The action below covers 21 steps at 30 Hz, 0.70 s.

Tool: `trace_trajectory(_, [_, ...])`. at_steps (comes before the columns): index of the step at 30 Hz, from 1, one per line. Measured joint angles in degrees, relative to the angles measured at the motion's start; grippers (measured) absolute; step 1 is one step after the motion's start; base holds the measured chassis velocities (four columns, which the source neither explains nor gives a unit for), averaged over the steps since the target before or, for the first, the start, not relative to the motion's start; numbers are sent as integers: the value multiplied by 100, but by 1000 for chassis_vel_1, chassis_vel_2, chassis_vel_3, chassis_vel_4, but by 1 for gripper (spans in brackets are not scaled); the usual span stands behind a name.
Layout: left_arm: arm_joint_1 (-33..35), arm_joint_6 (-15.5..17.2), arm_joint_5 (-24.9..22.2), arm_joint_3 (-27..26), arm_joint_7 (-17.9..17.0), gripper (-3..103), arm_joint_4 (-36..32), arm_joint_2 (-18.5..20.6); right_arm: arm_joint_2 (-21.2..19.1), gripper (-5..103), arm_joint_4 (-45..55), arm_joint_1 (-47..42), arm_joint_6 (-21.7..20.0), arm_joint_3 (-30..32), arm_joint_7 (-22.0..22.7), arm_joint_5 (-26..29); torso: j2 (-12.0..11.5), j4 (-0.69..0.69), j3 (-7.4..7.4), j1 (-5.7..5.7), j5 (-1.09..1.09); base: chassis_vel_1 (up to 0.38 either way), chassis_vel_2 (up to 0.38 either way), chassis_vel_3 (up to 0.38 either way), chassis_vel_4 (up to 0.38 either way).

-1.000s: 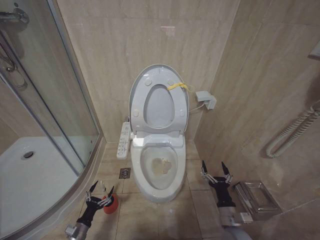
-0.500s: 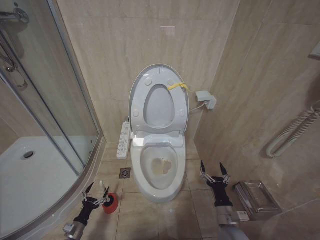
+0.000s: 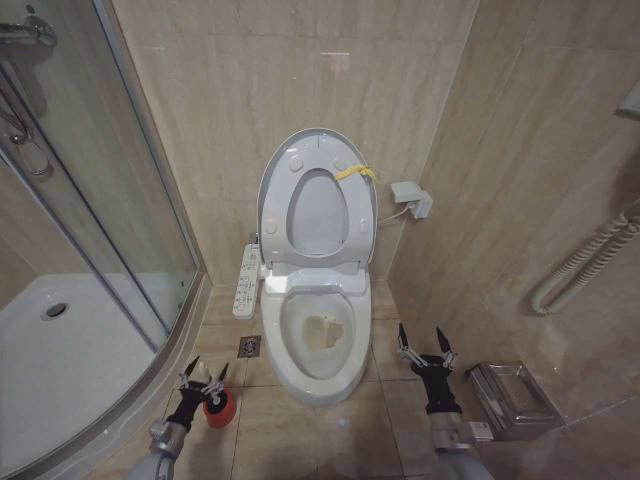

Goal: Open the toilet lid, clean the toilet bowl with a toilet brush, close the toilet lid, and flush.

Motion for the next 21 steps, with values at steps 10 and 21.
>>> trace_trajectory(10, [101,6,11,-116,-3,99,-29,-88,17,100,-14,1,0,-37,1,-2,0,-2,0,0,0,0,0,0,0])
trace_trajectory(21, [73,16,128,-218,-59,92,3,-140,-47,100,-1,-28,35,-17,-1,16,0,-1,0,0,0,0,0,0,0])
